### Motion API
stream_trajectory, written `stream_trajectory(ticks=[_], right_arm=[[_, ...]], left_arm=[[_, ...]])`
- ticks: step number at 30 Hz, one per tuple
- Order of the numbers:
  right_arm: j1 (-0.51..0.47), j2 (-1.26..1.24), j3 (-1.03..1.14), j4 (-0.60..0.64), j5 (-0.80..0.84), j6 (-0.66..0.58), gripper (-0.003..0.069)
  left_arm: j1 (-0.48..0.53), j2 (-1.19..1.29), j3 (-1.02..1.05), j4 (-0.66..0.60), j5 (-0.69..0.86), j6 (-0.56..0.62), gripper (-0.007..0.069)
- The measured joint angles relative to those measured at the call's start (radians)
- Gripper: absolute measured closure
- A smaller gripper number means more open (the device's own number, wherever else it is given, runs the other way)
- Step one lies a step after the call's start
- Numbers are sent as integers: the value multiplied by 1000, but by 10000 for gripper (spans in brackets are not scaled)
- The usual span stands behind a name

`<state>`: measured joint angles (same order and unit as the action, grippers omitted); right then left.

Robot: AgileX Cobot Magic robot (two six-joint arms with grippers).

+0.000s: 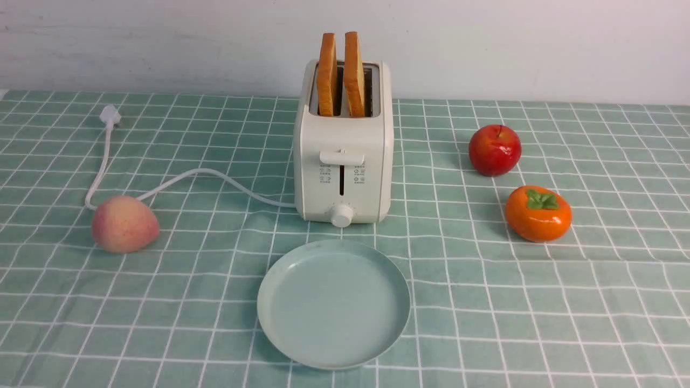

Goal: Take toasted bread from bread machine on blue coffee table place on plate.
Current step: 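Reach for a toast slice standing in the toaster with the left gripper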

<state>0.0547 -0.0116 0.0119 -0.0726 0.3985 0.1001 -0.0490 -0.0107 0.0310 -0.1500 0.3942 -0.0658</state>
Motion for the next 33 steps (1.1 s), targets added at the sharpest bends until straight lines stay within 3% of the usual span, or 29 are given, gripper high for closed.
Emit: stream_trajectory(ticks=[21,25,30,33], right_arm=[[0,0,0,0,0,0,419],[0,0,0,0,0,0,419],[0,0,0,0,0,0,419],[0,0,0,0,0,0,419]], left_arm=[[0,0,0,28,-41,19,386],[0,0,0,-69,-132,23,386],[0,0,0,-282,-333,23,386],[0,0,0,-510,-443,-4,386]])
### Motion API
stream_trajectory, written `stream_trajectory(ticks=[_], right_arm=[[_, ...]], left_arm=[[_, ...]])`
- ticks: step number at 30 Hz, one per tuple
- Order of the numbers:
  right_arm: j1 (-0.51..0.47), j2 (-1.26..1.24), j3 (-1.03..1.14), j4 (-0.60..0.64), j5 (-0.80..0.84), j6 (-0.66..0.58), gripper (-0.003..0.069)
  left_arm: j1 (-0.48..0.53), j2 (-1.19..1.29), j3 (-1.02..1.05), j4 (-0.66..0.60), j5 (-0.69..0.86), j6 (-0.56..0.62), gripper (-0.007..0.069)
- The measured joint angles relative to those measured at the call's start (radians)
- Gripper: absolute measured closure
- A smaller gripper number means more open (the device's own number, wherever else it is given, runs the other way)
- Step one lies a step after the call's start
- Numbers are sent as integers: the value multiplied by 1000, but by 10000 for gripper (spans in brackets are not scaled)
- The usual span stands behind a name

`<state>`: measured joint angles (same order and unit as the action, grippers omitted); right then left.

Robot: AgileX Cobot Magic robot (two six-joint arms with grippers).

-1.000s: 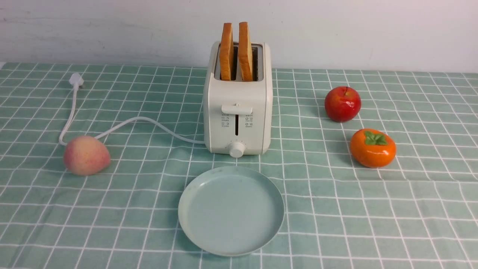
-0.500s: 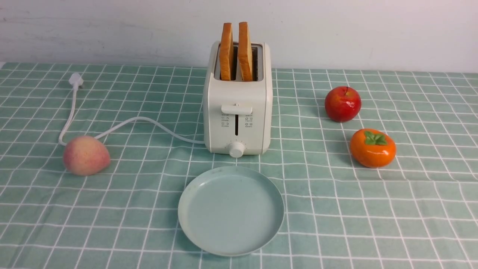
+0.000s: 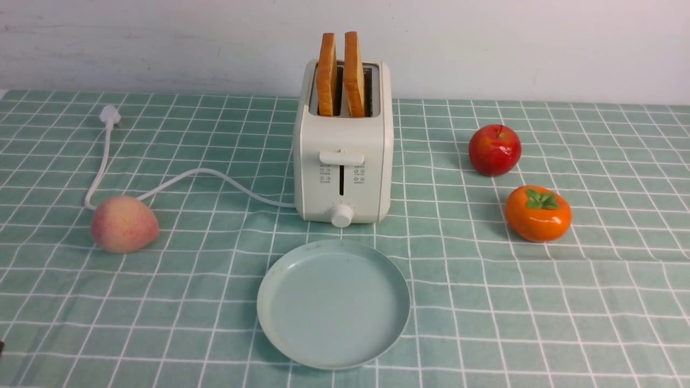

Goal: Take toasted bread from bread machine on blue coffee table place on plate.
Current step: 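Reach for a toast slice standing in the toaster with the left gripper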

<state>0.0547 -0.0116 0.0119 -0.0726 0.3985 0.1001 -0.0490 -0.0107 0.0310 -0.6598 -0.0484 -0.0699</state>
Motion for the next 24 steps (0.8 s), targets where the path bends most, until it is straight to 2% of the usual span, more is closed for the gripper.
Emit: stream_trajectory(ticks=[2,3,4,10,15,18,20,24], right_arm=[[0,0,0,0,0,0,419],[0,0,0,0,0,0,419],[0,0,0,0,0,0,419],[0,0,0,2,-1,0,419],[0,0,12,99,-92,42,419],[1,0,13,223,-258,120,419],[1,0,13,256,-329,136,419],[1,0,13,274,-487,151,419]], left_arm=[[0,0,0,-135,-36,-16,386],[0,0,0,-149,-39,-16,386],[0,0,0,-260,-64,-23,386],[0,0,0,-462,-128,-25,386],[0,0,0,-494,-137,-25,438],[0,0,-46,-493,-117,-21,608],[0,0,-77,-476,-110,-6,638],[0,41,-172,-402,-82,70,638]])
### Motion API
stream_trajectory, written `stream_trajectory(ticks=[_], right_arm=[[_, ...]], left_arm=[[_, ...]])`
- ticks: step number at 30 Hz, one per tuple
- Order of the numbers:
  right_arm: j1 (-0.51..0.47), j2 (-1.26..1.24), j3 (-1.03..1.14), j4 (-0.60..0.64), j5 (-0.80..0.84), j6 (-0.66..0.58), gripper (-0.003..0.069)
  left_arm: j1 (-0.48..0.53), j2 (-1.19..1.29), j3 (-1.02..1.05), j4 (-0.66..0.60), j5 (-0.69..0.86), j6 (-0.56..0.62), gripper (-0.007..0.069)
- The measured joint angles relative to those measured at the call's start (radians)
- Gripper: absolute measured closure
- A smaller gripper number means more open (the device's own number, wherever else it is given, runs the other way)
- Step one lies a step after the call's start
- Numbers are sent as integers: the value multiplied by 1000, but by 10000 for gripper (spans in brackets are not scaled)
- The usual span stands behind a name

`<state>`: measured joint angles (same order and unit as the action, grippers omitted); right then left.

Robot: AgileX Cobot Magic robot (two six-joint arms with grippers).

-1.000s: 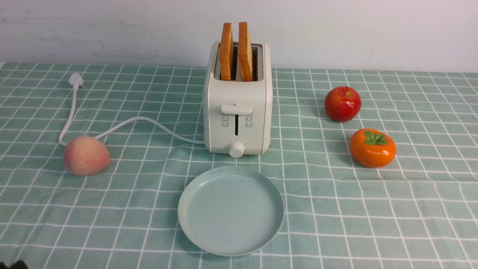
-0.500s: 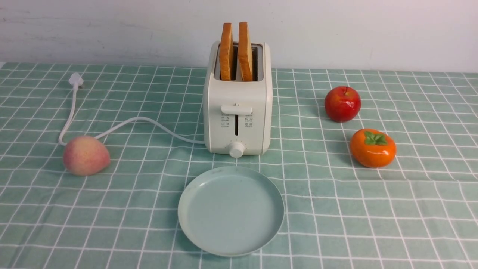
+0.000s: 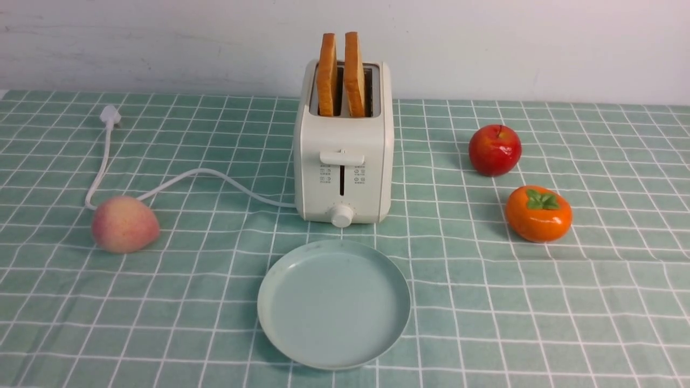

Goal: Take toasted bread from bread machine on blue coffee table place on plate.
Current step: 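Reach for a toast slice standing in the toaster with the left gripper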

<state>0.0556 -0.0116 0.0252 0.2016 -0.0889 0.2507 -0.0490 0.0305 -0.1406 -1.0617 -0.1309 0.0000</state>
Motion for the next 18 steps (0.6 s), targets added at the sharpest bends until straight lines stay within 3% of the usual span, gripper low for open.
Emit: stream_trajectory(ticks=[11,15,16,18], right_arm=[[0,0,0,15,-146,49,419],[9,0,-113,13,-63,284,428],[9,0,-113,13,-52,296,429],[29,11,-294,-73,157,398,459]], left_arm=[[0,427,-289,105,318,285,638],[0,689,-417,128,545,391,638],[0,700,-423,130,555,394,638],[0,834,-527,138,678,402,638]])
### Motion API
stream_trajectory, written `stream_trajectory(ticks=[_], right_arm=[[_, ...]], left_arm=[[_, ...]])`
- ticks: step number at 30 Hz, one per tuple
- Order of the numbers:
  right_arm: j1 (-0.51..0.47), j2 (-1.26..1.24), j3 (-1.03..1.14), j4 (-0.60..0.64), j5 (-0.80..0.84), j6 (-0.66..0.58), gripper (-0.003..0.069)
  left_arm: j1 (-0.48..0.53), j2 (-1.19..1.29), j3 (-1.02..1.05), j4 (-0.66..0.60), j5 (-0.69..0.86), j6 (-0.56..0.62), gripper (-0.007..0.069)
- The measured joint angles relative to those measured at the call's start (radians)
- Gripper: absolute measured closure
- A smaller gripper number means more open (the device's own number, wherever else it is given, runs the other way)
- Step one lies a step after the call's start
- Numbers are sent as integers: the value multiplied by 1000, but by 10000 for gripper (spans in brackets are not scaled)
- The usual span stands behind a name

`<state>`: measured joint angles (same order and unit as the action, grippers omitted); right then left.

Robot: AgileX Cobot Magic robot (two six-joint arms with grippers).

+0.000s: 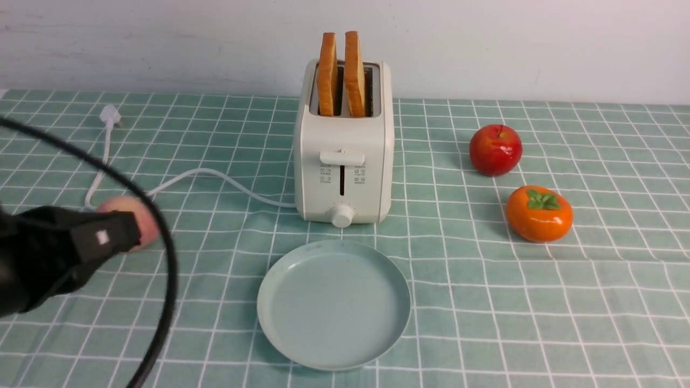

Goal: Take toasted bread from bread machine on blue coffee table place on plate.
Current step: 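Reach for a toast slice standing in the toaster with the left gripper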

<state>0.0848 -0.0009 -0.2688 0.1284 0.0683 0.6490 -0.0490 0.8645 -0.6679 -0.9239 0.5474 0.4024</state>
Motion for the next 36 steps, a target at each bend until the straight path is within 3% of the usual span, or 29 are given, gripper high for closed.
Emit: stream_trajectory(ticks=[2,3,4,5,7,8,11,15,18,20,22,26,33,36], right_arm=[[17,44,-135,-84,219,14,493],[17,44,-148,-91,219,14,493],[35,111,-241,-139,449,-19,536],[37,119,-263,-143,471,-25,540],[67,245,-368,-156,734,-129,613],[71,266,-381,-155,751,-137,623],[92,437,-435,-123,937,-278,677],[92,512,-436,-90,949,-341,678],[93,544,-436,-53,908,-384,678],[94,544,-436,-48,887,-390,678],[94,543,-436,-38,857,-396,678],[94,543,-436,-34,848,-397,678],[94,543,-436,-27,846,-398,676],[94,543,-436,-26,846,-398,675]], left_arm=[[0,95,-84,6,65,0,638],[0,104,-103,6,76,0,638],[0,171,-171,17,105,1,638],[0,179,-190,21,110,1,638],[0,282,-303,66,130,-16,638],[0,289,-311,69,131,-21,638],[-1,421,-470,161,162,-171,638],[-30,509,-590,287,200,-267,638],[-112,609,-735,448,225,-346,638],[-145,641,-772,484,221,-356,638],[-209,711,-865,570,169,-367,638],[-257,772,-918,606,60,-379,631],[-287,906,-966,600,-168,-383,422],[-286,966,-968,578,-226,-383,268]])
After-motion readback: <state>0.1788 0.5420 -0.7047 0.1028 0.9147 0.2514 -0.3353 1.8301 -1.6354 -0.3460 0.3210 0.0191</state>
